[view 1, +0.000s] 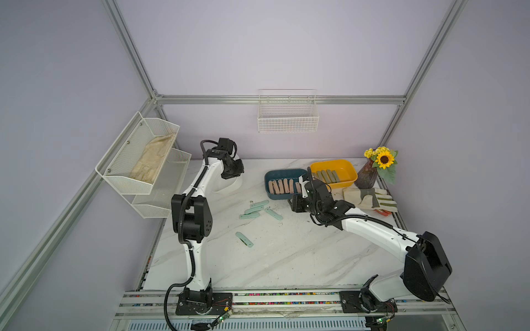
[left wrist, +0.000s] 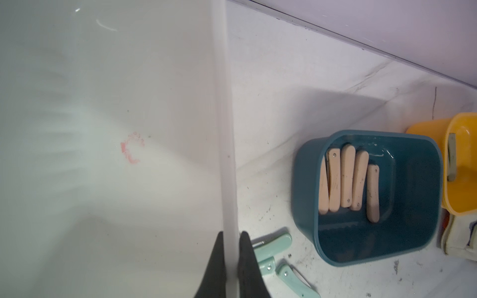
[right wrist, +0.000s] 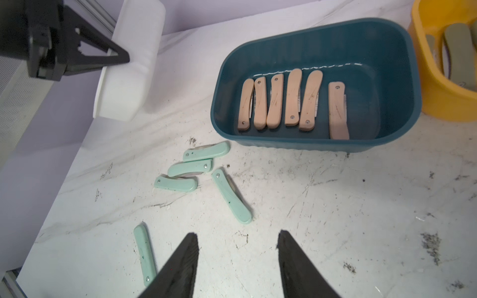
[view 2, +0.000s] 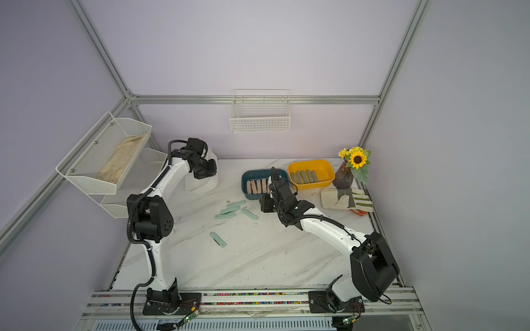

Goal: Place the fruit knives into the storage box by color
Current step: Pick up the storage box at the center of the board, then place the storage box at the center of the board.

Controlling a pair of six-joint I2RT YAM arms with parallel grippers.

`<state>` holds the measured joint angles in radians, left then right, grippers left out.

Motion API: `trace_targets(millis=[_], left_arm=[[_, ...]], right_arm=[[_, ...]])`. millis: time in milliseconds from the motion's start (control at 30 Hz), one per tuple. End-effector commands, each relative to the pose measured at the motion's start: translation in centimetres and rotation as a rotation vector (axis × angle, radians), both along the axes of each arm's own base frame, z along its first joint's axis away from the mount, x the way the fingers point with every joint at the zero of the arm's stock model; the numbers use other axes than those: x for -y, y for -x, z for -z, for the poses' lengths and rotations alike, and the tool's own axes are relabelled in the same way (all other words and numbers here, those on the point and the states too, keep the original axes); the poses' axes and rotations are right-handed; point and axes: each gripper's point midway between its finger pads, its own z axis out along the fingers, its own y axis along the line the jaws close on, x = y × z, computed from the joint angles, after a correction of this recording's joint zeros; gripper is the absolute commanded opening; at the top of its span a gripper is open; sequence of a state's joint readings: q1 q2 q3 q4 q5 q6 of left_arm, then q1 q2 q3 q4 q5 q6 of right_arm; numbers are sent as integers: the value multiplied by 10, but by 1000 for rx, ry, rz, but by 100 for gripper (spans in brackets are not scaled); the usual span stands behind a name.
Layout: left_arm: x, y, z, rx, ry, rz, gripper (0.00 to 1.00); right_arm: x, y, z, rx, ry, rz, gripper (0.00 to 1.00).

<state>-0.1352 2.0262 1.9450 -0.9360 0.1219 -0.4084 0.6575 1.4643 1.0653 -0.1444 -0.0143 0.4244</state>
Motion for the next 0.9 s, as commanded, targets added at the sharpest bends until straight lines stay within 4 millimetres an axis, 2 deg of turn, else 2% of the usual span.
trace_targets(millis=[0,167,267,333,400,533,633,767,867], left_arm=[[9,25,-21,32,23,30,0],[31,61,-48,78,67,85,0],[60,86,-62,110,85,176,0],[83,102,-68,130,81,247,0],[107,117,-72,146,79,319,0],[163,146,-73,166,67,499,0],[203,167,-66,181,25,643,0],[257,197,-52,208,-45,871,0],[290,218,-43,248,-113,1027,0]], right_arm=[[7,-10,-25,37,-69,4,52],[30,-19,-46,59,-138,60,51],[47,-26,-45,40,-156,110,51],[62,-28,-55,51,-180,142,52],[79,-31,-55,44,-188,181,53],[129,-37,-58,28,-224,292,64],[161,-37,-66,40,-259,366,73],[195,-32,-85,75,-307,444,75],[214,-29,-96,95,-342,485,75]])
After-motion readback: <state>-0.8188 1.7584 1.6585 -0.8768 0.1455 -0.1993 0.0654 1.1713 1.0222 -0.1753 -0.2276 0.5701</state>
